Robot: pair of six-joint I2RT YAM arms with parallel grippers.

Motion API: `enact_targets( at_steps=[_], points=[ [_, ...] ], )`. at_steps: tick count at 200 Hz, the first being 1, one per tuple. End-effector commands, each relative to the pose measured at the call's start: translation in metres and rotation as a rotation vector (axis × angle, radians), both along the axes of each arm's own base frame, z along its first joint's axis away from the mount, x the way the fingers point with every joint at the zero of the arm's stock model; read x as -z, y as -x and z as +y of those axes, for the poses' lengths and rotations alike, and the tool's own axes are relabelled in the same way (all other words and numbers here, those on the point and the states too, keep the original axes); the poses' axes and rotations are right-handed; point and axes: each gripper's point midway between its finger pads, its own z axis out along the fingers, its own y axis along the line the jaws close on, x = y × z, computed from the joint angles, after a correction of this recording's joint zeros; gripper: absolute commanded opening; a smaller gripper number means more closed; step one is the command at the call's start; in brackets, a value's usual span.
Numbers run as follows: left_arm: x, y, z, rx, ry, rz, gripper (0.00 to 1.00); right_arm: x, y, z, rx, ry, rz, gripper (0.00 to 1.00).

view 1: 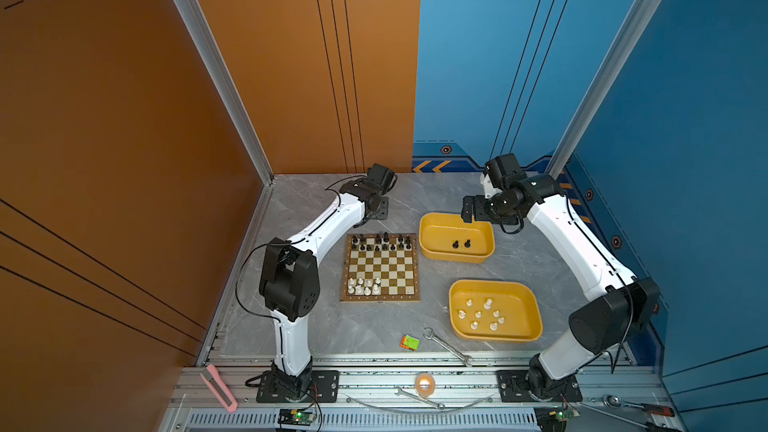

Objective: Set up the chess pieces on the board
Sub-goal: 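Raise the left gripper and move it back over the black-piece tray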

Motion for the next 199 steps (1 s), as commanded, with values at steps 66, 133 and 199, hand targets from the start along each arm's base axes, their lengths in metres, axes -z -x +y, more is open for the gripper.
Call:
enact_targets(
  at_steps=[66,133,199],
  points=[
    [-0.007,0.018,-0.209,0.385,0.134,-0.005,0.52,-0.008,0.04,-0.046,0.077,-0.007,-0.02,1.0],
    [0.077,0.051,-0.263,0.502,0.119,0.151,0.34,-0.004,0.07,-0.08,0.153,-0.013,0.001,1.0],
    [0.109,0.056,-0.267,0.501,0.116,0.212,0.31,0.0,0.077,-0.083,0.159,-0.013,0.012,1.0]
  ],
)
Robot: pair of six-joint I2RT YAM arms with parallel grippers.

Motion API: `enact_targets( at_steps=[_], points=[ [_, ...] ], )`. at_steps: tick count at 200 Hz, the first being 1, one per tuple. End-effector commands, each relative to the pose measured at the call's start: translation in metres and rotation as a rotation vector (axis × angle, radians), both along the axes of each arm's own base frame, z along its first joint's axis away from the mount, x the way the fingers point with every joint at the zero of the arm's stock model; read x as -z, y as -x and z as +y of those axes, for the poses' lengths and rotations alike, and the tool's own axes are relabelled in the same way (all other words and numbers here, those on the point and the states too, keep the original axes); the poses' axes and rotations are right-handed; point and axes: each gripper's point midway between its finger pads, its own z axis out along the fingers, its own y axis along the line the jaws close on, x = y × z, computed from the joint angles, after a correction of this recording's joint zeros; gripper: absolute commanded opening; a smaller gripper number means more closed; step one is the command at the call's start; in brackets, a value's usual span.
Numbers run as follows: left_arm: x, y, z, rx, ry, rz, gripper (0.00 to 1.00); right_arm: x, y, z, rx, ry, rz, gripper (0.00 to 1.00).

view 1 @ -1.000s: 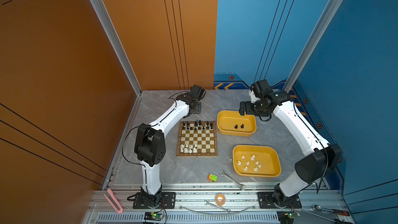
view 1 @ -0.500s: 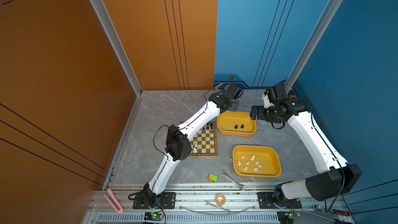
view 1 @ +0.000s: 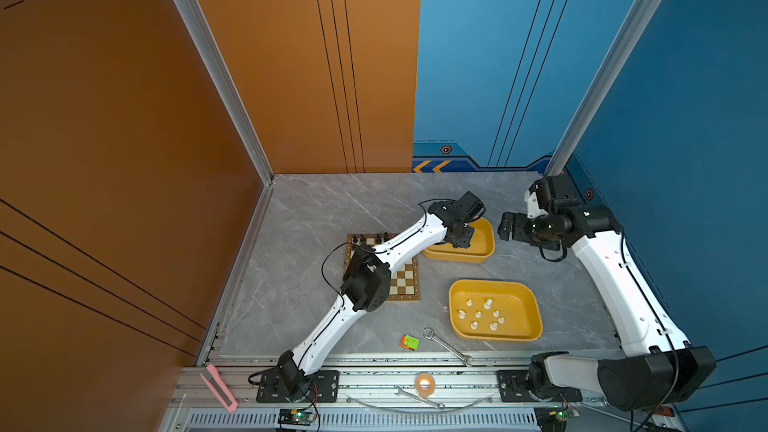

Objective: Set up the chess pieces on the board
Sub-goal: 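Raise the left gripper and move it back over the black-piece tray, then lower the open left gripper onto a black pawn in the yellow tray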

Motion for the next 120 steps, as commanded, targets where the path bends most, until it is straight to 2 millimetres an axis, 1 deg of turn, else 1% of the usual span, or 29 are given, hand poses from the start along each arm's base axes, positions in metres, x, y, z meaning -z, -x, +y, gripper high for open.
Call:
enact_targets(
  at_steps=[1,35,99,120],
  points=[
    [0.015,0.003,-0.002,0.002,0.001,0.046,0.31,0.003,0.011,-0.001,-0.013,-0.002,0.023,1.0],
    [0.025,0.006,-0.002,0.008,-0.01,0.065,0.3,0.004,0.011,-0.002,-0.009,0.005,0.026,1.0],
    [0.036,-0.002,0.002,0.006,-0.02,0.071,0.29,0.001,0.013,-0.008,0.01,0.004,0.016,1.0],
    [0.037,-0.004,0.002,0.006,-0.02,0.067,0.29,0.001,0.014,-0.009,0.015,0.003,0.017,1.0]
  ],
)
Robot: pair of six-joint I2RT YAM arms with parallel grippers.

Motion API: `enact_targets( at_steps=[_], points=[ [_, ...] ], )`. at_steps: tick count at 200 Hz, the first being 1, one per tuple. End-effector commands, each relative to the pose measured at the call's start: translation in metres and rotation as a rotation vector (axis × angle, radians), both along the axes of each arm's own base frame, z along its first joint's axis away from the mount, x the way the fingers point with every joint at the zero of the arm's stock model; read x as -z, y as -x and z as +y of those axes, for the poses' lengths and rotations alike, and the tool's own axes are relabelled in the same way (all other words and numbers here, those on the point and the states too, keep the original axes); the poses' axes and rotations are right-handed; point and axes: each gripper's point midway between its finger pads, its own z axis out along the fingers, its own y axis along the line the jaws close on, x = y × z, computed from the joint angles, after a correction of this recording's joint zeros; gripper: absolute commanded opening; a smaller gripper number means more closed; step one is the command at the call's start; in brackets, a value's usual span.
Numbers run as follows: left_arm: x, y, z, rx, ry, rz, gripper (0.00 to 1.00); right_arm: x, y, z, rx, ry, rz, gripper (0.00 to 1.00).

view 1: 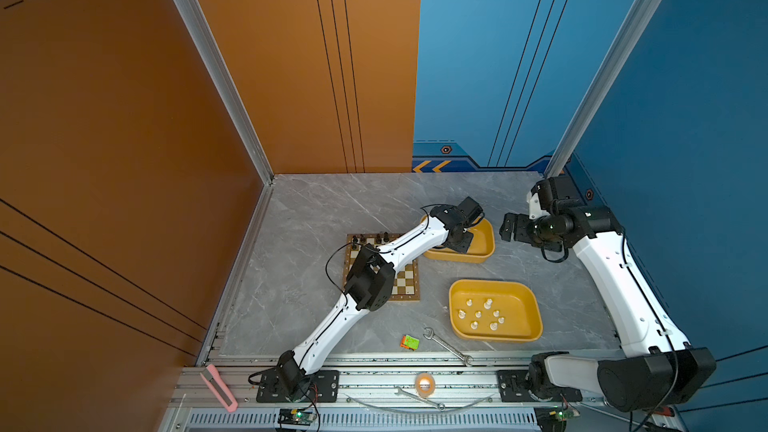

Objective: Set up the chess pieces on the board
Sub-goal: 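Lower the open left gripper onto a black pawn in the yellow tray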

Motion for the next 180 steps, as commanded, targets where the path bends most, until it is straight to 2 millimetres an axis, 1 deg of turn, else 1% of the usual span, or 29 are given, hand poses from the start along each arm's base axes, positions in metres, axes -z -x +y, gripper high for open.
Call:
enact_targets(
  at_steps=[1,46,101,153,180],
  points=[
    [0.007,-0.006,0.002,-0.002,0.0,0.013,0.29,0.002,0.011,-0.003,-0.002,0.002,0.022,1.0],
    [0.009,-0.012,0.005,0.001,-0.003,0.009,0.28,0.002,0.012,-0.005,0.006,0.002,0.024,1.0],
    [0.008,-0.019,0.002,0.003,0.017,0.003,0.28,0.003,0.012,-0.008,0.014,0.004,0.028,1.0],
    [0.011,-0.018,-0.004,0.018,0.045,0.015,0.28,0.003,0.011,-0.009,0.016,0.004,0.031,1.0],
    [0.011,-0.02,-0.003,0.015,0.048,0.014,0.28,0.003,0.011,-0.009,0.015,0.005,0.032,1.0]
  ],
)
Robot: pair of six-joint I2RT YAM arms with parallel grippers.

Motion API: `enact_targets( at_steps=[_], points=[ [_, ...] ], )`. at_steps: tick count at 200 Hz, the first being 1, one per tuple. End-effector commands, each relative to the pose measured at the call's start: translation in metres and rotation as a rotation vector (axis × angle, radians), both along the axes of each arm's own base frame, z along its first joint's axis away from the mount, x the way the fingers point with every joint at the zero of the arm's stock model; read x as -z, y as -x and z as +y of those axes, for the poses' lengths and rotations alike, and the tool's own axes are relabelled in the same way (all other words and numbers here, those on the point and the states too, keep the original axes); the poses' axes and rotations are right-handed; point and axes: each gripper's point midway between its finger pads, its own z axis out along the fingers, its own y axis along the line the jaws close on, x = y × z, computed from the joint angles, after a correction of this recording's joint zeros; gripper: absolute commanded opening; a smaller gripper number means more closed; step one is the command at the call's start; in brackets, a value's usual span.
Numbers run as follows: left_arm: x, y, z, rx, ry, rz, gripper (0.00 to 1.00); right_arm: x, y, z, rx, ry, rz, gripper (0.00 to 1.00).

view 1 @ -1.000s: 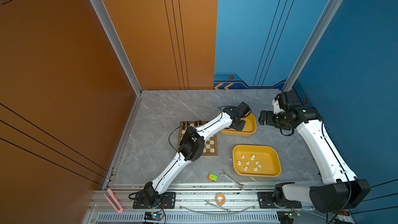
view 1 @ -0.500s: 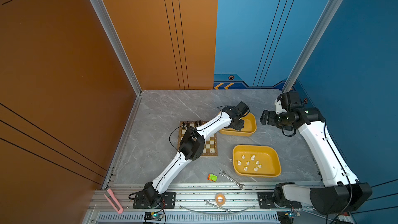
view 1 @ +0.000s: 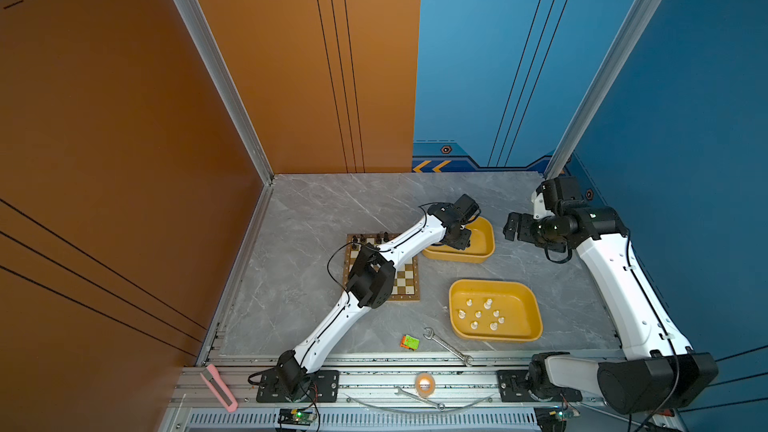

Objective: Set up the chess pieces on the board
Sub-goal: 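Lower the open left gripper onto a black pawn in the yellow tray, then close the left gripper on the black pawn and lift it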

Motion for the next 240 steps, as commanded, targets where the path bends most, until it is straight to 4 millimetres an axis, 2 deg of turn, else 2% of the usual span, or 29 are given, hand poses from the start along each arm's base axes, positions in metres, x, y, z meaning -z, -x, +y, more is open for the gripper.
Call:
enact_targets(
  at_steps=[1,132,240],
  points=[
    [0.0041,-0.0047,-0.002,0.015,0.015,0.006,0.27,0.0053,0.0104,-0.0024,-0.008,0.005,0.039,1.0],
    [0.0039,-0.0083,-0.0066,0.027,0.042,0.0,0.23,0.0044,0.01,-0.0033,-0.009,0.01,0.038,1.0],
    [-0.0016,-0.0123,-0.0037,0.026,0.04,-0.015,0.09,-0.001,0.0083,-0.004,-0.008,0.014,0.027,1.0]
  ],
)
